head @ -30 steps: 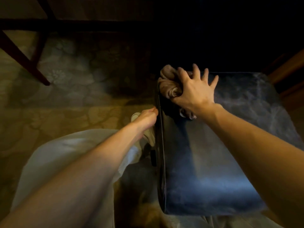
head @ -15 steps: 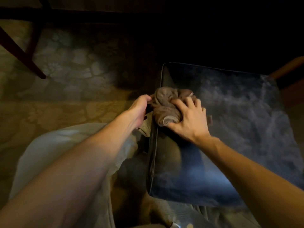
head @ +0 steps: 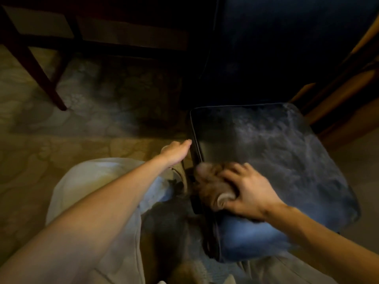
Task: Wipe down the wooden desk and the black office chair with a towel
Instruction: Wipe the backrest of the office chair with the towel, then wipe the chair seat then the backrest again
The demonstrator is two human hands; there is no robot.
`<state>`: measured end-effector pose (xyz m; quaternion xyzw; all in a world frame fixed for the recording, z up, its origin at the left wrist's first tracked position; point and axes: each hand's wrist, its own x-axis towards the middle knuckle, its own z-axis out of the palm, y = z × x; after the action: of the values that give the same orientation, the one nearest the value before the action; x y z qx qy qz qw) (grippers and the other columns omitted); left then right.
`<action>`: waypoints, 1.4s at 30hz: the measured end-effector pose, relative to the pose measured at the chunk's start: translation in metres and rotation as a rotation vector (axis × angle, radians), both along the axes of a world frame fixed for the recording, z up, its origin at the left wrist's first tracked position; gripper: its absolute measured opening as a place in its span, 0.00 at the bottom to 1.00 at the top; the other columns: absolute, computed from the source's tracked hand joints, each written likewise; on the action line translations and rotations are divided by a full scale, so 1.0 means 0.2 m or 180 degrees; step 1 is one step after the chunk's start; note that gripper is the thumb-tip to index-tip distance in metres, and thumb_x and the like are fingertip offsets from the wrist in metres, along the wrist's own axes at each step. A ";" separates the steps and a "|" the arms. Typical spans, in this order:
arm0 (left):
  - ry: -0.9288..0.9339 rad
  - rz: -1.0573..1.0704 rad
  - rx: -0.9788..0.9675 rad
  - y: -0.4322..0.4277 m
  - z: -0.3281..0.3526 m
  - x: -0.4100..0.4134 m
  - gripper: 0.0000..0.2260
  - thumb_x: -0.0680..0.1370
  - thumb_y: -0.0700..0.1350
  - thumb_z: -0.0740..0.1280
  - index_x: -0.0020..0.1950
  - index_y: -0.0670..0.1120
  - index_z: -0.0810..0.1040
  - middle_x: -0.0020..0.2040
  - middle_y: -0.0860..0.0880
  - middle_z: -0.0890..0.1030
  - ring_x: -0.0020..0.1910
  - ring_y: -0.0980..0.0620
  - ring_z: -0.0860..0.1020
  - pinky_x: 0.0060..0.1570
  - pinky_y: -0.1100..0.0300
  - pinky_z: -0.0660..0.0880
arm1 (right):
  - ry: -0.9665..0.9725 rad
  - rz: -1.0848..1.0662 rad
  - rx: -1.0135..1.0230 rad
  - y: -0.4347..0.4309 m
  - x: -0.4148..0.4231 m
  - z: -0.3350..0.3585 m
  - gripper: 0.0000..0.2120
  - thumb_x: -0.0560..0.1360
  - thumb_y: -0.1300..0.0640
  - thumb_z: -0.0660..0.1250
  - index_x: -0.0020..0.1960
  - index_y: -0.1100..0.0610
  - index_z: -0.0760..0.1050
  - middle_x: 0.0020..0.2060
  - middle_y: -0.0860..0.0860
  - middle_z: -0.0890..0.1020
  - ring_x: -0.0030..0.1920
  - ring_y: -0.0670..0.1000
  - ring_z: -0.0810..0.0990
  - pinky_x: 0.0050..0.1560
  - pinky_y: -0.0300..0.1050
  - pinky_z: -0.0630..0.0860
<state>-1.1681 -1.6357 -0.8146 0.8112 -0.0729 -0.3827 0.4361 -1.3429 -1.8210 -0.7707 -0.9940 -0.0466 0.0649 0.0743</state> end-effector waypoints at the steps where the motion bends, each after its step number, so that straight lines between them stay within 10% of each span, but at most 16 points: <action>1: -0.0320 -0.0107 0.0151 0.02 0.01 0.00 0.28 0.79 0.69 0.53 0.59 0.51 0.83 0.59 0.44 0.84 0.61 0.44 0.80 0.65 0.48 0.74 | -0.0160 -0.0391 0.0167 0.00 0.02 0.02 0.36 0.64 0.29 0.63 0.64 0.49 0.78 0.58 0.53 0.80 0.54 0.60 0.78 0.52 0.52 0.78; 4: -0.1028 -0.0163 0.0125 0.05 0.10 0.01 0.26 0.82 0.67 0.54 0.39 0.51 0.78 0.37 0.48 0.83 0.42 0.47 0.82 0.50 0.48 0.78 | -0.0391 -0.1895 0.1524 0.02 0.12 0.10 0.26 0.67 0.37 0.70 0.61 0.49 0.80 0.49 0.50 0.83 0.50 0.54 0.81 0.48 0.48 0.76; 7: -0.0655 -0.0027 -0.0402 0.03 0.17 0.02 0.28 0.78 0.72 0.57 0.48 0.48 0.80 0.49 0.46 0.86 0.49 0.47 0.82 0.58 0.47 0.77 | -0.0294 -0.3011 0.3595 0.05 0.28 0.18 0.12 0.76 0.48 0.70 0.54 0.54 0.81 0.39 0.51 0.85 0.39 0.48 0.85 0.39 0.42 0.80; 12: 0.0762 0.0383 -0.1134 -0.02 0.13 0.07 0.52 0.58 0.83 0.68 0.73 0.52 0.75 0.69 0.50 0.79 0.67 0.50 0.78 0.73 0.46 0.69 | 0.0686 -0.2659 0.4834 0.12 0.41 0.29 0.16 0.80 0.52 0.60 0.55 0.62 0.80 0.45 0.61 0.86 0.46 0.57 0.86 0.49 0.48 0.79; 16: 0.1491 0.0603 -0.1752 0.03 0.13 0.06 0.47 0.64 0.71 0.77 0.77 0.50 0.70 0.69 0.45 0.80 0.66 0.47 0.79 0.70 0.47 0.74 | 0.0742 -0.2462 0.5303 0.20 0.46 0.27 0.13 0.80 0.57 0.58 0.54 0.62 0.80 0.46 0.59 0.87 0.46 0.55 0.86 0.53 0.50 0.79; 20: 0.1733 0.0507 -0.1879 0.07 0.14 0.01 0.28 0.70 0.54 0.76 0.67 0.45 0.79 0.60 0.43 0.85 0.61 0.48 0.83 0.64 0.50 0.77 | 0.0719 -0.2892 0.4112 0.24 0.49 0.19 0.14 0.77 0.51 0.66 0.54 0.59 0.82 0.46 0.56 0.88 0.48 0.55 0.86 0.52 0.48 0.80; 25: 0.1399 0.0650 -0.1404 0.07 0.15 0.00 0.50 0.53 0.63 0.86 0.71 0.45 0.77 0.59 0.45 0.85 0.60 0.45 0.83 0.69 0.45 0.74 | -0.0202 -0.3085 0.3036 0.12 0.41 0.07 0.24 0.73 0.41 0.76 0.62 0.54 0.78 0.52 0.49 0.84 0.53 0.51 0.83 0.59 0.53 0.80; 30: 0.0888 0.0991 -0.0890 0.21 0.22 -0.09 0.40 0.53 0.63 0.83 0.62 0.52 0.78 0.55 0.47 0.86 0.55 0.46 0.84 0.64 0.45 0.77 | 0.0536 -0.1661 0.1298 0.01 0.24 -0.04 0.48 0.67 0.18 0.58 0.72 0.52 0.71 0.65 0.54 0.79 0.65 0.56 0.78 0.63 0.50 0.76; 34: 0.0344 0.1381 -0.0748 0.35 0.20 -0.19 0.28 0.64 0.53 0.81 0.61 0.50 0.79 0.57 0.47 0.85 0.55 0.48 0.84 0.63 0.47 0.78 | 0.1803 -0.0248 -0.0353 0.01 0.14 -0.13 0.56 0.75 0.38 0.71 0.82 0.47 0.31 0.81 0.56 0.34 0.82 0.59 0.36 0.81 0.57 0.47; 42: -0.0822 0.2035 -0.0081 0.31 0.13 -0.17 0.32 0.77 0.47 0.74 0.77 0.45 0.66 0.71 0.43 0.75 0.71 0.41 0.73 0.72 0.43 0.69 | 0.2111 -0.0316 -0.0317 0.00 0.22 -0.14 0.62 0.73 0.46 0.76 0.80 0.45 0.26 0.79 0.55 0.27 0.80 0.58 0.29 0.81 0.57 0.42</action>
<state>-1.2027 -1.5739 -0.7883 0.8292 0.1255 -0.1200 0.5313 -1.2998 -1.8219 -0.7982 -0.9222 0.0319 0.3833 0.0398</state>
